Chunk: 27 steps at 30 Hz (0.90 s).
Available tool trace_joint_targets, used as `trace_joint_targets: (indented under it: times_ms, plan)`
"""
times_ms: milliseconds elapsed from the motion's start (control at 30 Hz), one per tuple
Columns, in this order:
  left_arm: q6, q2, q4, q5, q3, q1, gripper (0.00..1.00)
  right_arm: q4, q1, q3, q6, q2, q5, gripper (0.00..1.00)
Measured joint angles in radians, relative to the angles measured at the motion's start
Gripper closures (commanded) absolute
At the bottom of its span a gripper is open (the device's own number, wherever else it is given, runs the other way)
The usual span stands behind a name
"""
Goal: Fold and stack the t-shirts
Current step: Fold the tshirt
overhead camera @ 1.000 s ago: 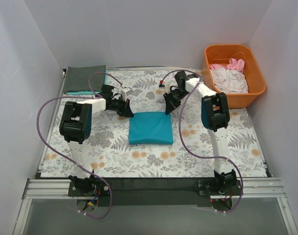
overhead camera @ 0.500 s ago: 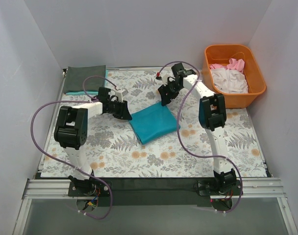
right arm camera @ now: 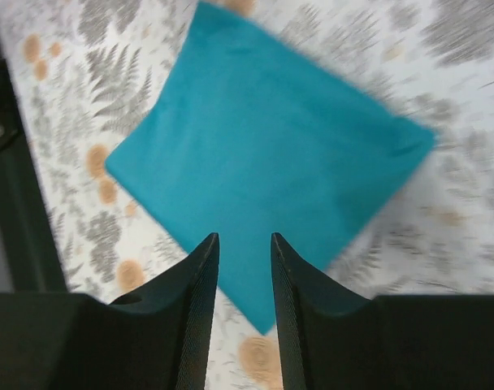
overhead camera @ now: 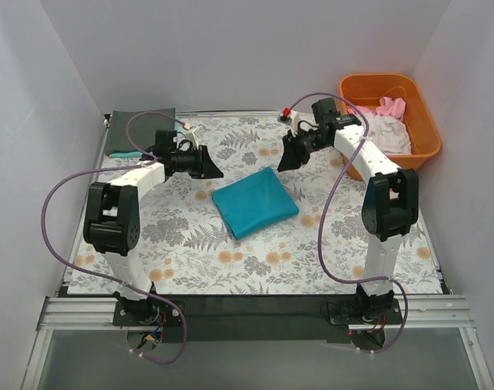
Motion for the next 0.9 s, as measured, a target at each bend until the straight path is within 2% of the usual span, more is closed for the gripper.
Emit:
trace_joint_targets:
  times_ms: [167,333,433,533,600,733,900]
  plan:
    - [-0.092,0.118,0.023,0.053,-0.016,-0.022,0.89,0.0,0.022,-0.192,0.0,0.068,-0.117,0.69]
    - [-0.1,0.274,0.01,0.041,0.005,-0.021,0.9,0.016,0.025,-0.317,0.003,0.143,-0.179,0.71]
    - [-0.092,0.367,-0.039,0.082,0.117,-0.018,0.91,0.075,0.026,-0.381,0.041,0.153,-0.195,0.71]
    - [-0.056,0.442,-0.064,0.063,0.266,-0.019,0.9,0.134,0.033,-0.406,0.104,0.152,-0.206,0.7]
    - [-0.03,0.471,-0.078,0.053,0.333,-0.02,0.87,0.172,0.04,-0.406,0.137,0.148,-0.214,0.69]
    - [0.013,0.458,-0.1,0.078,0.352,-0.014,0.79,0.203,0.05,-0.406,0.187,0.108,-0.219,0.68]
    - [-0.08,0.283,-0.043,0.182,0.142,-0.01,0.78,0.252,0.052,-0.408,0.269,-0.016,-0.226,0.62]
